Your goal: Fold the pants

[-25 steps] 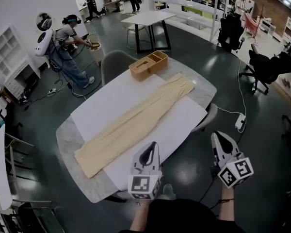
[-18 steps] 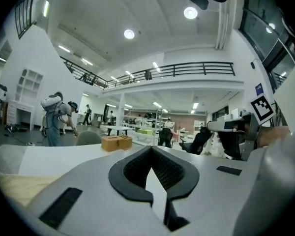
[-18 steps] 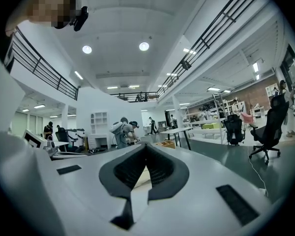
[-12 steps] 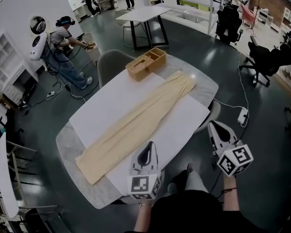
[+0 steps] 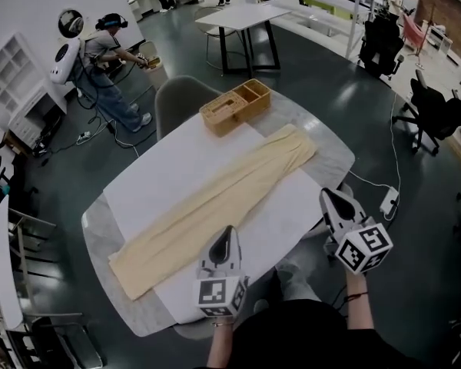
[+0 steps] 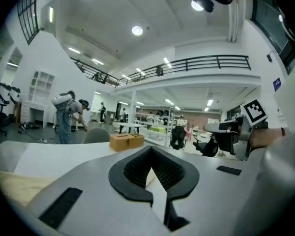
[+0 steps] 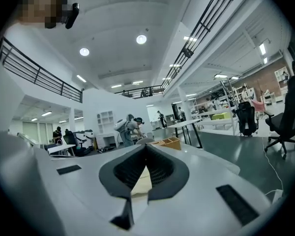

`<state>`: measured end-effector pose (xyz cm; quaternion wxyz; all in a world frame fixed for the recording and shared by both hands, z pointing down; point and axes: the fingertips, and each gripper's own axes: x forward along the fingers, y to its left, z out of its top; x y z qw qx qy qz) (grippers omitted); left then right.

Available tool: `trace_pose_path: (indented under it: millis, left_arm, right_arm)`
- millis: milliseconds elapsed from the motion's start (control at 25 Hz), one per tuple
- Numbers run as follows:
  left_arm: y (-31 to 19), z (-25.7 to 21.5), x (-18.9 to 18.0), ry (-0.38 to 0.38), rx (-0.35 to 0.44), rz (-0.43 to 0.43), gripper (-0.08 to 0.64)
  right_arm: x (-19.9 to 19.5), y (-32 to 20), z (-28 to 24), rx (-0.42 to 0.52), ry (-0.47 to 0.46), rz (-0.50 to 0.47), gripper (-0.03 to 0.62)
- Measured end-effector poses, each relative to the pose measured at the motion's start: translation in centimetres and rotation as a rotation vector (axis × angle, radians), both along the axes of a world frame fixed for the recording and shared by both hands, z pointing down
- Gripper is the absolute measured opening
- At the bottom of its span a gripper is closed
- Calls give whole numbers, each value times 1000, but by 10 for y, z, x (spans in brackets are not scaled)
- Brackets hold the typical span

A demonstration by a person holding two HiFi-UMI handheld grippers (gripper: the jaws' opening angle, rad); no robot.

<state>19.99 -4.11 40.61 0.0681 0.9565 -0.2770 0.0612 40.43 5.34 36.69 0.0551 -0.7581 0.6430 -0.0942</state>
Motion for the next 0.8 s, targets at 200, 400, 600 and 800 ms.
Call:
trace_pose_path:
  millis: [200, 400, 600, 800]
  left_arm:
    - [-26, 7, 35, -24, -23, -61, 14]
    - [-43, 17, 60, -42, -63, -117, 14]
    - [-57, 30, 86, -58, -99, -166, 14]
    - [-75, 42, 115, -86, -125, -150, 14]
  right_arm:
    - [43, -44, 10, -29, -30, -86, 14]
    - [70, -81, 22, -83, -52, -179, 14]
    - [101, -111, 36, -120, -57, -242, 14]
    - [128, -144, 61, -189, -58, -305, 14]
